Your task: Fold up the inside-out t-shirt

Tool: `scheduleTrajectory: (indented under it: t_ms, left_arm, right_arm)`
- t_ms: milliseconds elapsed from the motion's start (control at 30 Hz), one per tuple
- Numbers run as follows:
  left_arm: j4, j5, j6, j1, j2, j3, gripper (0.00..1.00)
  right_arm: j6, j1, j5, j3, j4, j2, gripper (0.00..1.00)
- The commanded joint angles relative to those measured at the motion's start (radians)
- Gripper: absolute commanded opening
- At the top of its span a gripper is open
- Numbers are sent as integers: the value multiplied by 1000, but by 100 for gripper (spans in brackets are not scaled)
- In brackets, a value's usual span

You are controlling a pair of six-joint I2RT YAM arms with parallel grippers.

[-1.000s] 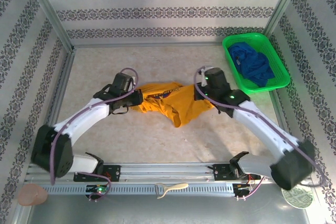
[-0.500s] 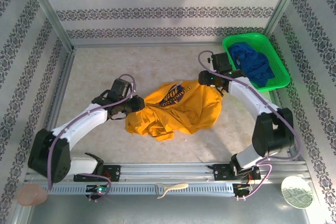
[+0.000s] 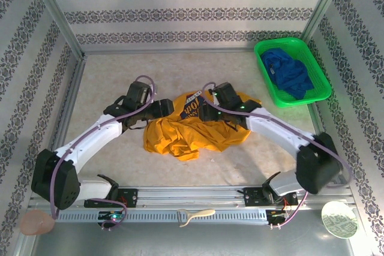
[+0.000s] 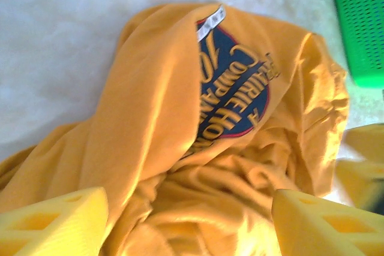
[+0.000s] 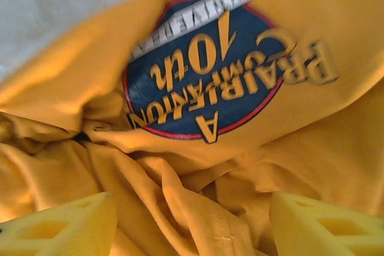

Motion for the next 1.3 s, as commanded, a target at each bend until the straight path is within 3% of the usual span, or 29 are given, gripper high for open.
scheduleTrajectory:
  t_ms: [0,167,233,267,367,533,667,800,933,1033,1133,1267]
  left_arm:
    - [54,-3,-8,-28,71,6,72]
    - [101,13,-5,-52,166,-21,72]
    - [117,20,-1,-58,193,-53,70]
    - [126,24,-3,-58,201,-71,67]
    - [158,39,0,-60,217,-137,48]
    - [177,32,8,-61,212,-238,13]
    - [194,15,-4,-60,211,-290,7]
    - [196,17,-9,-61,196,-300,14]
    - [155,13,-5,-62,95,-256,48]
    - [96,-5,3,-62,2,-178,64]
    - [83,14,16,-62,-36,-98,70]
    - [133,62,61,-86,20,-9,73]
  right_arm:
    - [50,43,36,19,26,113,70]
    - [76,65,22,75,49,289,71]
    - [72,65,7,85,55,332,62]
    - [70,61,7,82,59,338,53]
    - [68,19,-9,53,79,292,0]
    - [62,-98,-152,-3,154,73,0]
    - [47,-154,-249,-23,188,-84,0]
    - [50,-199,-348,-108,305,-227,0]
    - [41,-240,-434,-196,385,-303,0]
    - [27,-264,-474,-245,391,-323,0]
    - [27,-273,-482,-283,408,-336,0]
    - [35,-274,-488,-312,429,-335,0]
